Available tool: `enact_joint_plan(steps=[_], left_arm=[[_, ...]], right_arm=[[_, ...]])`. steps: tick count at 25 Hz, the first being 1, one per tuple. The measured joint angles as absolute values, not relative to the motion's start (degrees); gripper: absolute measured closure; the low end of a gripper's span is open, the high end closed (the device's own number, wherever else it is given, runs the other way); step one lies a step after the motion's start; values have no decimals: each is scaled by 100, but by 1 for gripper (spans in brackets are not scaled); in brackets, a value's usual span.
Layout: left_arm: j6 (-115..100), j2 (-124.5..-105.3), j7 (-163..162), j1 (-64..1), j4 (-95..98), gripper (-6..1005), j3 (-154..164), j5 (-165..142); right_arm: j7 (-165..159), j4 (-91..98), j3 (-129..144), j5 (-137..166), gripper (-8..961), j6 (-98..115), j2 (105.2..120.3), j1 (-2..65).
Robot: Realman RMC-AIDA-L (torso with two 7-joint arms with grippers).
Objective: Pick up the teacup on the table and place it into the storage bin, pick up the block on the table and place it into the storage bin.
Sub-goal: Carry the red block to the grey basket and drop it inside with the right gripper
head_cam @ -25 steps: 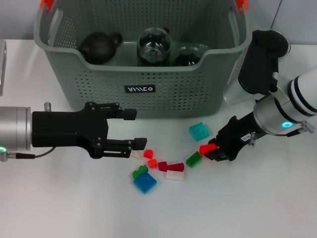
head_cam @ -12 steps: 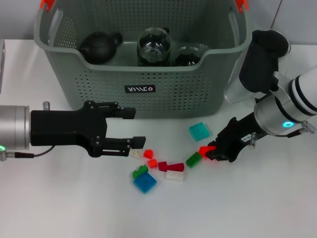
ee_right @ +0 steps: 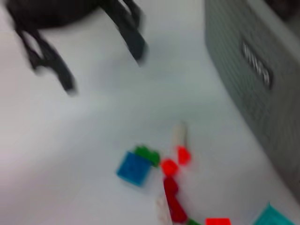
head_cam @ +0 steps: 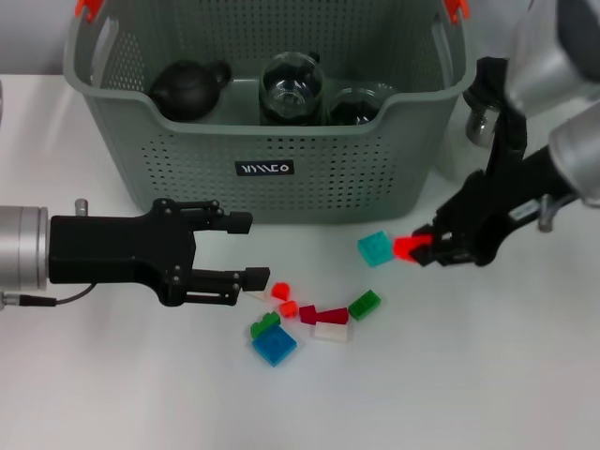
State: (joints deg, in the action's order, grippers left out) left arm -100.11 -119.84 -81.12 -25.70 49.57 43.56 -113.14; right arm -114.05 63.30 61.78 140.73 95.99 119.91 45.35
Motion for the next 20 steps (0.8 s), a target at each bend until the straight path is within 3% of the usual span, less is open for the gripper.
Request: enact_joint_plan(steps=[7,11,16,20], left_arm=[[-10011,-12006,-8126,-2548,4817,224,4193,-11305],[-10052,-11976,-8124,-2575,4741,224,4193,-11306],[-10144,-11971,-8106,-2579,4737,125,4221,-11337],[-10176,-11970,-8092,-2554,4737,125,4244,-11349]], right_arm=[[-11908,7570,6064,13231,745,10280,12002,4789],[-12168,7595,6139,13190,744,9532,12015,5185],[-12433,7128,6410,13453,743,8286,12015,5604],[-12609,6720,6505,13624,742,7627,12005,5831]])
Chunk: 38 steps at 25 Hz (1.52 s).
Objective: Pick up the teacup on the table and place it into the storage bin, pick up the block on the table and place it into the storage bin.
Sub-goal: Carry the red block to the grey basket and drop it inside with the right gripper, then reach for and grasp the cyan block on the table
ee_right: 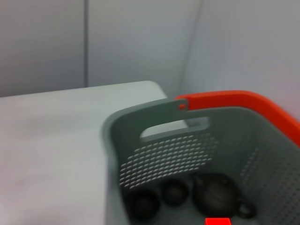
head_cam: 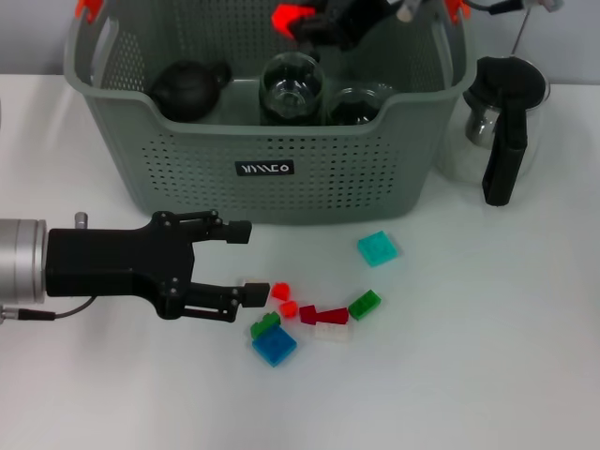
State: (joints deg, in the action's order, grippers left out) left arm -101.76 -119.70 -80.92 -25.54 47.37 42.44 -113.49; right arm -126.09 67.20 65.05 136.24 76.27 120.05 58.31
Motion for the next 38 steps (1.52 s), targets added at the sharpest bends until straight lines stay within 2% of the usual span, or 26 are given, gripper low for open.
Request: enact_joint_plan(steps=[6,14,22,32,35,38], left_arm=[[-10142,-11963,-8081,-2541,4737,124,4241,-11406],[-10116,-11943,-7882,-2499,4737,129,4204,-11412],[-10092,-11944,-7855,-2496,4763,135,4201,-11417],[-10081,-11969,-7790,-2518,4737,138,4201,-11417],[-10075,-11971,-7777,-2516,4737,137,4201,-11417],[-10051,-11971,-7731,-2493,4731,137,4201,-11417]], right_arm=[[-12712,5863,6476,13913,741,6775,11966,6126],[-12665,5687,6484,13945,386,5996,11985,6126],[-12911,7198,6341,13496,38,7570,11923,5498],[-14033,8372,6096,13546,23,10436,11708,4933],[-14246,8357,6099,13712,22,10837,11718,4824],[-14385,8338,6145,14139,23,10964,11841,4762]])
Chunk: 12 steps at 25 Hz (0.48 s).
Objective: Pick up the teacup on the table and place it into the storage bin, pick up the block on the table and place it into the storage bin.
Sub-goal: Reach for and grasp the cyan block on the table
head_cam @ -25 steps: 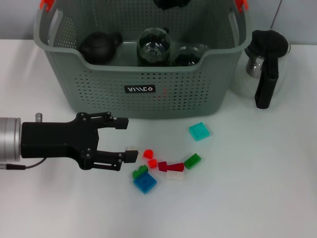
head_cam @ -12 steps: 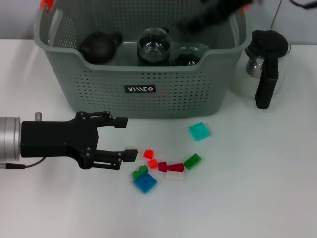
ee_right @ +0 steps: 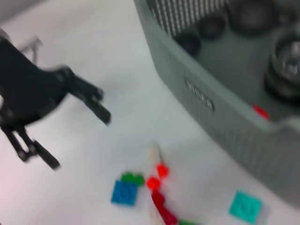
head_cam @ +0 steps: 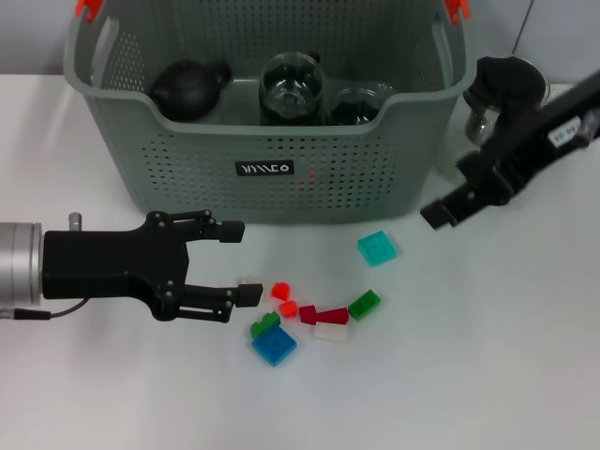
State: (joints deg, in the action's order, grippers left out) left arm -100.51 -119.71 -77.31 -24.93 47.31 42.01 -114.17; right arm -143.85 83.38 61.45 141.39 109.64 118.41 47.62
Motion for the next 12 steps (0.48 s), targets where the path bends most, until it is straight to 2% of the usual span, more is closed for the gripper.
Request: enact_joint_plan(steps=[4,12], left_arm=[[-9996,-11974,-7705,-2492,4722,138,4213,-11417],[-9929,-11951,-7605,-2493,4584,138,4246,-11417]], right_arm=[[-14389,8125,6324,14568,23,10771,12020,4733],[-14503,6844,7134,14614,24,9575,12026,4886]])
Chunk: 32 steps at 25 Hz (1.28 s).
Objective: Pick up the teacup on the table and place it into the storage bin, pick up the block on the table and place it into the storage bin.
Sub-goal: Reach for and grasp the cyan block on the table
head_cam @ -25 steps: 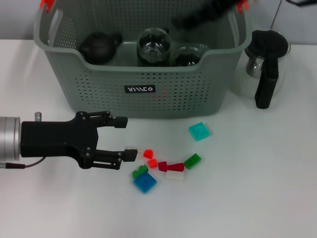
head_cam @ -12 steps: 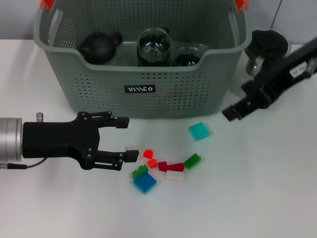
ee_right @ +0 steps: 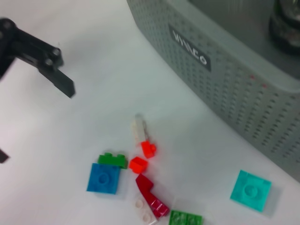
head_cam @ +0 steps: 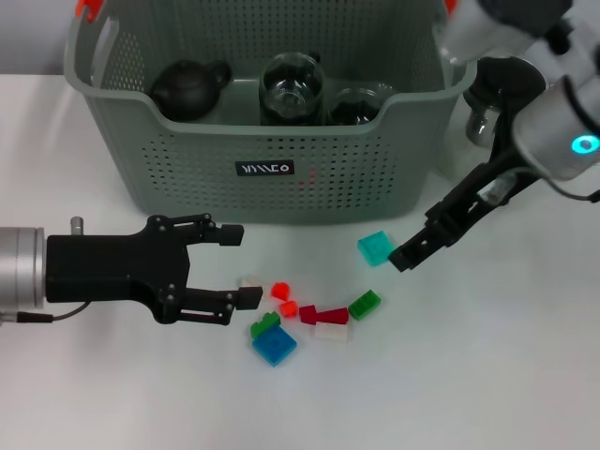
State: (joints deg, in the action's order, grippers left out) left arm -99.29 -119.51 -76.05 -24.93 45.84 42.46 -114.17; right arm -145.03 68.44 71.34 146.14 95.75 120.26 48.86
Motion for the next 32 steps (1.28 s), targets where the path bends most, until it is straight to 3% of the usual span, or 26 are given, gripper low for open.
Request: enact_joint_plan(steps=[32], left_arm=[[-9627,-11971,-7576,-2488,4316,138,4198,-11369]], right_arm=[[-12233,5763,8090,15046,26,8134,12021,5032]])
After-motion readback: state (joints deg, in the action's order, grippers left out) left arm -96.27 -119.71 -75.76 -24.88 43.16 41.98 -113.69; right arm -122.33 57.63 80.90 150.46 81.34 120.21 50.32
